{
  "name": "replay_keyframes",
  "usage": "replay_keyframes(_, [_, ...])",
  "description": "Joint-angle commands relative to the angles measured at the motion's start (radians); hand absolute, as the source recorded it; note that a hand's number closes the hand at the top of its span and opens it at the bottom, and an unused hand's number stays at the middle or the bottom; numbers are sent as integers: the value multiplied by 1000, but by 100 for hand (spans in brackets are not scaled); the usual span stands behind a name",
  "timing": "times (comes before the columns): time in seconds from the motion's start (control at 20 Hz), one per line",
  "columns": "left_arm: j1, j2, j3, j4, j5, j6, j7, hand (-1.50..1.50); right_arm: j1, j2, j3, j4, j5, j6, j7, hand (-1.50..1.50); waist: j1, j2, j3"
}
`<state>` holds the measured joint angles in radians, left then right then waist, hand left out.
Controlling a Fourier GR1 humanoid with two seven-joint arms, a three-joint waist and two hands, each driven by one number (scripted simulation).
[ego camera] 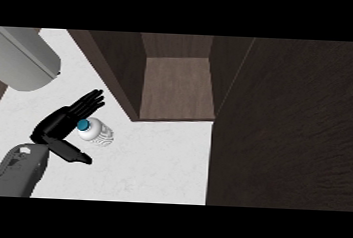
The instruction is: Pick up the bottled water, place it into the cabinet and close the cabinet
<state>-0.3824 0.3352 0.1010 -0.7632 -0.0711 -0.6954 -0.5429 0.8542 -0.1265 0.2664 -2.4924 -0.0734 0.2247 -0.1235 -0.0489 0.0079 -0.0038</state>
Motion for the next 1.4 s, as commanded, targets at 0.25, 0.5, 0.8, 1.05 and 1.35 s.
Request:
replay_keyframes(0.25, [-56, -5, -75, 239, -69, -89, -226, -150, 71, -30, 9, -96, -46, 30, 0, -150, -28, 10, -4])
replay_keyframes(0.5, [-45, -15, -117, 297, -69, -136, -268, -150, 88, -16, 39, -77, -11, 25, -39, -150, -23, 7, -4])
replay_keyframes(0.8, [-82, -26, -107, 348, -29, -132, -304, 150, 114, -24, 45, -92, -4, 23, -48, -150, -16, 9, -4])
replay_keyframes(1.05, [-77, -79, -113, 396, -11, -112, -307, 150, 124, -30, 27, -67, -22, 36, -76, -150, -13, 8, -3])
replay_keyframes(1.35, [-107, -81, -103, 423, 30, -165, -282, 150, 152, -28, 56, -79, 7, 32, -90, -150, -13, 7, -3])
